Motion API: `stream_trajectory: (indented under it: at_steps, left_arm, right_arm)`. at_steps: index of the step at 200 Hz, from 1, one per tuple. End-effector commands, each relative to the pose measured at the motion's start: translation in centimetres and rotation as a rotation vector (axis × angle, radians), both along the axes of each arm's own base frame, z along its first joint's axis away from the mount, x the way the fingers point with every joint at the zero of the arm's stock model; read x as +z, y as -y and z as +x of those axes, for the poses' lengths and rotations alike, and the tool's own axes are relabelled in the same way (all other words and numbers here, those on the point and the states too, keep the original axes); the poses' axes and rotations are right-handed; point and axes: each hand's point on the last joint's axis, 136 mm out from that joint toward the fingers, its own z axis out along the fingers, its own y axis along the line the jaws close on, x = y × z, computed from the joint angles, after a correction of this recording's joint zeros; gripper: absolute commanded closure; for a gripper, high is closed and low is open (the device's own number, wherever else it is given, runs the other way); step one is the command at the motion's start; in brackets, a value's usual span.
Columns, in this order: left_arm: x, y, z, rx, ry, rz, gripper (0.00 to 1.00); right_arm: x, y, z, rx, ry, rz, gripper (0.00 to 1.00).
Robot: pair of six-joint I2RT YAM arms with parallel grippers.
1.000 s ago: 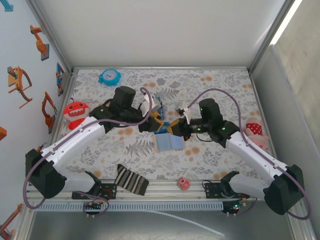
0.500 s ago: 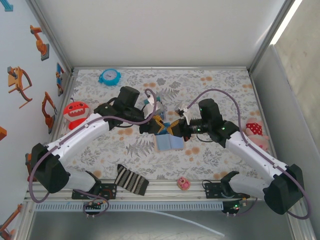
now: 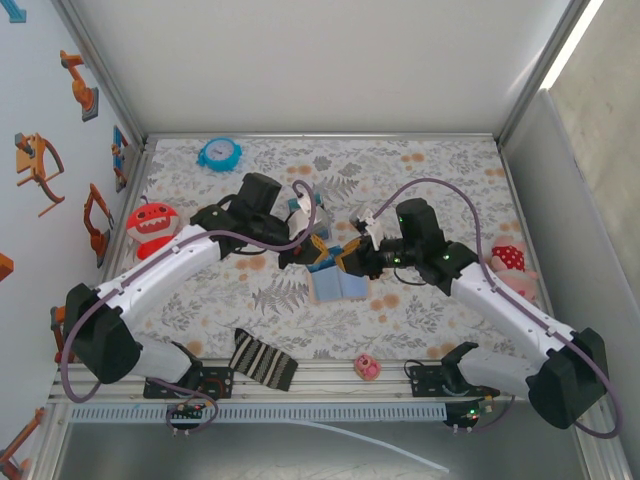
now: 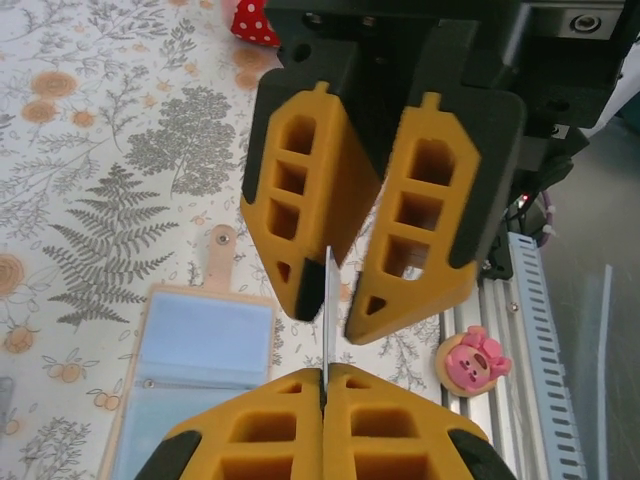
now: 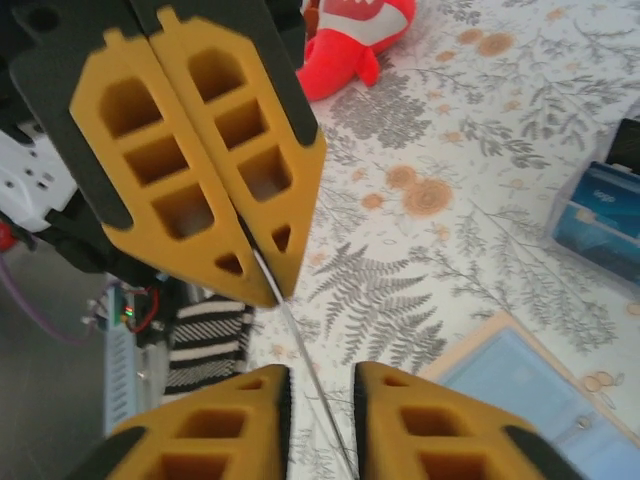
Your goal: Take the credit cards out of the card holder
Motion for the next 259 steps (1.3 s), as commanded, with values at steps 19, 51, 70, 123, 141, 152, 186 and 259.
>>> stream_trajectory:
  at_steps: [19, 51, 70, 123, 141, 152, 186, 259]
  left_arm:
    - [-0.6, -1.5, 3.6, 0.084, 0.144, 0.044, 1.00]
    - [-2.2, -2.2, 6.2, 0.093, 0.166, 0.106, 1.00]
    - [-3.2, -2.3, 7.8, 0.078, 0.172, 0.139, 1.00]
    - [-5.6, -1.9, 12.2, 0.056, 0.168, 0.179, 1.00]
    - [-6.5, -1.8, 13.2, 0.046, 0.153, 0.187, 1.00]
    - [-7.0, -1.7, 13.7, 0.039, 0.143, 0.192, 1.00]
    - [-8.6, -1.5, 15.2, 0.032, 0.116, 0.212, 1.00]
    - [-10.8, -1.3, 16.8, 0.022, 0.068, 0.244, 1.00]
  right_arm:
    - [0.9, 1.7, 2.2, -0.154, 0.095, -0.087, 0.56]
    - [-0.4, 3.7, 4.7, -0.326, 0.093, -0.211, 0.49]
    - [-1.3, 4.6, 5.8, -0.397, 0.069, -0.276, 0.48]
    - [-2.7, 5.9, 7.3, -0.510, 0.034, -0.348, 0.47]
    - [-2.8, 6.1, 7.4, -0.534, 0.026, -0.345, 0.47]
    - [-2.8, 6.3, 7.4, -0.544, 0.021, -0.345, 0.46]
    - [-2.8, 7.0, 7.2, -0.586, 0.007, -0.352, 0.46]
    - [-2.7, 7.3, 7.1, -0.606, -0.003, -0.345, 0.47]
